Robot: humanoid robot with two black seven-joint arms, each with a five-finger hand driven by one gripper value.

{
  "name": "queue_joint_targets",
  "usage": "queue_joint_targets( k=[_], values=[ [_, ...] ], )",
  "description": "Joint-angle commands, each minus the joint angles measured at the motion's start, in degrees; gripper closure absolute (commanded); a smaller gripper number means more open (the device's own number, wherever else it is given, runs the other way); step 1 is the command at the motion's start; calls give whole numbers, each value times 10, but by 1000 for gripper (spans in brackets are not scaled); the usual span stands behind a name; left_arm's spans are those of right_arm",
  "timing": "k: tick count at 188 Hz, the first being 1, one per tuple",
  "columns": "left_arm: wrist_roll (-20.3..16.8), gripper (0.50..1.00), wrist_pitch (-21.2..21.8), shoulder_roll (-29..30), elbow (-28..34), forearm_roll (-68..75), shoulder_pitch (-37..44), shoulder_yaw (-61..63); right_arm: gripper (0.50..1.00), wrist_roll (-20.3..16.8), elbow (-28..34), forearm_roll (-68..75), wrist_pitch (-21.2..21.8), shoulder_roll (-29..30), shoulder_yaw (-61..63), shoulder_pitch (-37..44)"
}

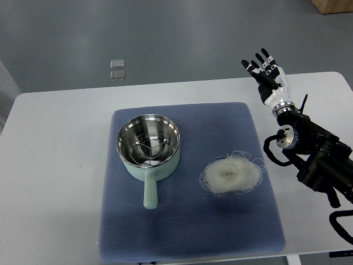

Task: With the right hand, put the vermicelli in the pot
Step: 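Reach the right hand forward and down over the white vermicelli bundle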

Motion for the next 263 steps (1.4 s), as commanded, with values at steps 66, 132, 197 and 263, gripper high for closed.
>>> queue_joint_targets(
  k=[66,132,197,263],
  values=[
    [0,500,-1,0,0,0,0,0,570,-15,130,-238,4,-123,-132,46],
    [0,500,0,0,0,0,0,1,570,-15,217,-364,67,-219,-237,113],
    [0,500,0,0,0,0,0,1,570,-14,270,-620,189,-278,-297,159],
    [0,500,0,0,0,0,0,1,570,-12,351,-745,256,-310,-297,159]
  ],
)
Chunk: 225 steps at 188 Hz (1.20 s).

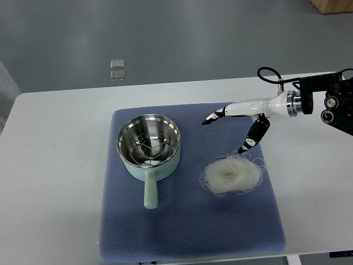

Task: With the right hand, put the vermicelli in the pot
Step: 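Reach the right hand forward and down over the white vermicelli bundle, then close the right hand fingers around the vermicelli bundle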

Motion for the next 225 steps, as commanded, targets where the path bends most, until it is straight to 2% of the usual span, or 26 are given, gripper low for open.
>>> queue_joint_targets(
  k=[1,31,76,179,225],
  values=[
    [0,500,0,0,-1,0,-1,0,570,1,25,-5,17,-15,0,-2],
    [0,500,0,0,0,0,0,0,570,4,55,-4,28,-38,-1,-10],
    [0,500,0,0,0,0,-1,0,570,2,58,-8,18,-44,-4,-60],
    [0,500,0,0,0,0,-1,0,572,-6,56,-33,-24,-15,-4,-101],
    [0,500,-1,0,-1,0,0,0,572,-21,47,-33,-56,-4,-3,-111]
  ],
)
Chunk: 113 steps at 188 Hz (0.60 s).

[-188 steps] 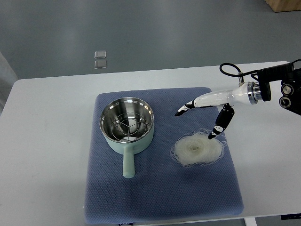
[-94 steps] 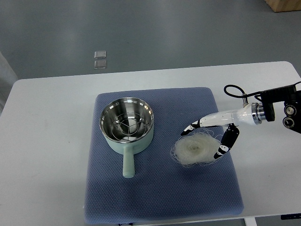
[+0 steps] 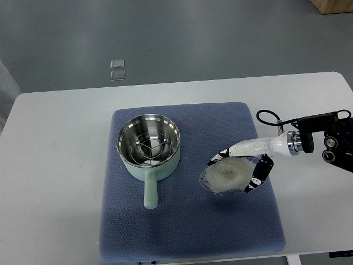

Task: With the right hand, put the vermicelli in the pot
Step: 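Close the right hand fingers around the vermicelli bundle, then lift the vermicelli with the right hand and carry it over the saucepan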

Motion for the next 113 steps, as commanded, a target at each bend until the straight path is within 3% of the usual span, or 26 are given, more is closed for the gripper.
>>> queue_joint_targets(
  k=[1,75,113],
  values=[
    [0,500,-1,0,-1,0,0,0,572,-2,-2,0,-14,3,0,-6],
    [0,500,0,0,0,0,0,0,581,-1,-7,2,-34,12,2,-27],
    [0,500,0,0,-1,0,0,0,646,-1,-9,3,-42,14,7,-28]
  ],
)
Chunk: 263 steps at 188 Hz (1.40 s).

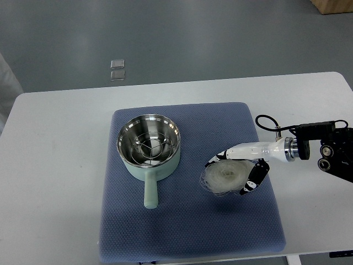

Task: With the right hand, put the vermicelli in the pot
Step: 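Lift the vermicelli with the right hand and carry it over the saucepan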

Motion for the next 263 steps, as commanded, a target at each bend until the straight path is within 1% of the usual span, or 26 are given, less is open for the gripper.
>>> queue_joint_targets(
  k=[1,8,21,32,52,56,61,62,63,64,65,70,71,78,79,82,85,94,105,158,197,241,263],
  values=[
    [0,500,0,0,0,0,0,0,646,0,-1,0,-6,0,1,0],
    [0,500,0,0,0,0,0,0,666,0,-1,0,-10,0,2,0],
    [0,500,0,0,1,0,0,0,671,0,-1,1,-10,1,1,-1],
    [0,500,0,0,0,0,0,0,689,0,-1,1,-10,1,2,-2],
    [0,500,-1,0,1,0,0,0,705,0,-1,0,-10,2,2,-5],
    [0,500,0,0,1,0,0,0,718,0,-1,0,-10,2,1,-5],
    [0,500,0,0,0,0,0,0,754,0,-1,0,-10,2,1,-5],
    [0,500,0,0,0,0,0,0,754,0,-1,0,-10,2,1,-5],
    [0,500,-1,0,0,0,0,0,766,0,-1,0,-10,3,1,-5],
    [0,500,-1,0,0,0,0,0,767,0,-1,0,-10,3,1,-5],
    [0,500,0,0,0,0,0,0,779,0,-1,-1,-10,3,1,-5],
    [0,500,0,0,1,0,0,0,797,0,-1,-1,-10,3,1,-5],
    [0,500,0,0,1,0,0,0,809,0,-1,-1,-10,3,1,-5],
    [0,500,0,0,0,0,0,0,844,0,-1,-1,-10,3,1,-5],
    [0,500,-1,0,0,0,0,0,856,0,-2,-1,-10,3,1,-5],
    [0,500,0,0,0,0,0,0,865,0,-2,-1,-10,3,1,-6],
    [0,500,0,0,0,0,0,0,883,0,-2,-1,-10,3,1,-6],
    [0,500,0,0,0,0,0,0,887,0,-1,-1,-10,3,1,-6],
    [0,500,0,0,0,0,0,0,918,0,-1,-1,-11,3,2,-6],
    [0,500,0,0,1,0,0,0,914,2,-1,9,-19,-3,18,1],
    [0,500,0,0,0,0,0,0,904,5,-1,12,-6,-5,68,10],
    [0,500,0,0,1,0,0,0,895,5,-1,13,-5,-7,72,60],
    [0,500,0,0,1,0,0,0,891,4,-2,36,9,-5,71,99]
  ],
)
